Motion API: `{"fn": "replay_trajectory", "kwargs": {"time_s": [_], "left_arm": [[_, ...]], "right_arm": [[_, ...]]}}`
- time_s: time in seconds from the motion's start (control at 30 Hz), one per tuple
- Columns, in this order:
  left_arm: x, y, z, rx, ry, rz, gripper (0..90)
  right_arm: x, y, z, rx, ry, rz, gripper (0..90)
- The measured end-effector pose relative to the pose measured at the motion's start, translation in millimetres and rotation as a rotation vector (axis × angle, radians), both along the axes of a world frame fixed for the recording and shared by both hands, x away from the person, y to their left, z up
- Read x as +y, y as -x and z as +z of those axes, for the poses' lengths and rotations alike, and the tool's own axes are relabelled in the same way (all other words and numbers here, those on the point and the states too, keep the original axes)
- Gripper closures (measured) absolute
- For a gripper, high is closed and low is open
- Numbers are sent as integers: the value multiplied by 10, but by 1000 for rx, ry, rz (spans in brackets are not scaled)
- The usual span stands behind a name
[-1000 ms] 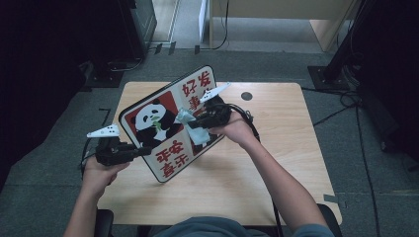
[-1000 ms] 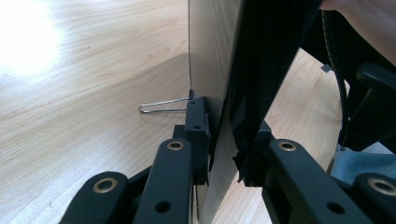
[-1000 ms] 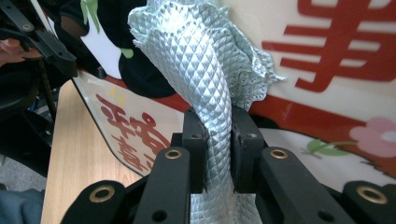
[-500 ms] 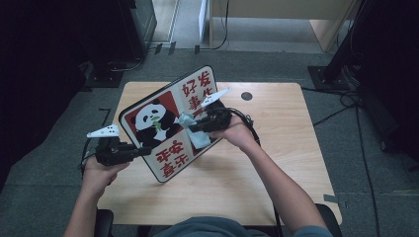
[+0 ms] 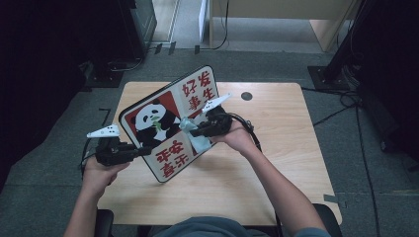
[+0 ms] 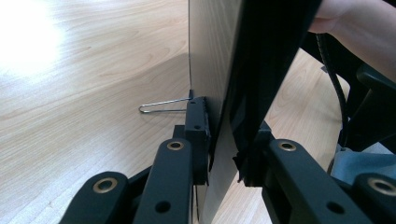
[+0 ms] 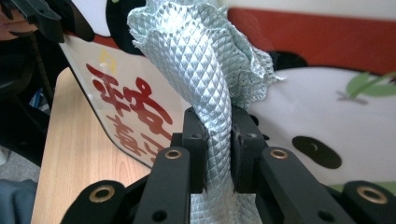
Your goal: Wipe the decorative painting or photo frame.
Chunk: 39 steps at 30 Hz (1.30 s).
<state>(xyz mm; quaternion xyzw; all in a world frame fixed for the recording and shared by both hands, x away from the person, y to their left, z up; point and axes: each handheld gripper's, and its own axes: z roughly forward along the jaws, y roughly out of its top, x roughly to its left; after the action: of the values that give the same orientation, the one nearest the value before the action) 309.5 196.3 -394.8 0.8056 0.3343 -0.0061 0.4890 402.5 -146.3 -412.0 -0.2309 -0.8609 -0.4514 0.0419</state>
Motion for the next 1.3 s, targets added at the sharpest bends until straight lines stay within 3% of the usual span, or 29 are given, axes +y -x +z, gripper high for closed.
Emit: {"fn": "replay_trajectory", "kwargs": {"time_s": [0.83, 1.3], "left_arm": [[-1, 3, -3, -2, 3, 0, 779], [-1, 5, -3, -4, 3, -1, 778]], "right_arm": [[-51, 126, -478, 42, 29, 2, 794], [-77, 168, -658, 55, 27, 3, 795]]}}
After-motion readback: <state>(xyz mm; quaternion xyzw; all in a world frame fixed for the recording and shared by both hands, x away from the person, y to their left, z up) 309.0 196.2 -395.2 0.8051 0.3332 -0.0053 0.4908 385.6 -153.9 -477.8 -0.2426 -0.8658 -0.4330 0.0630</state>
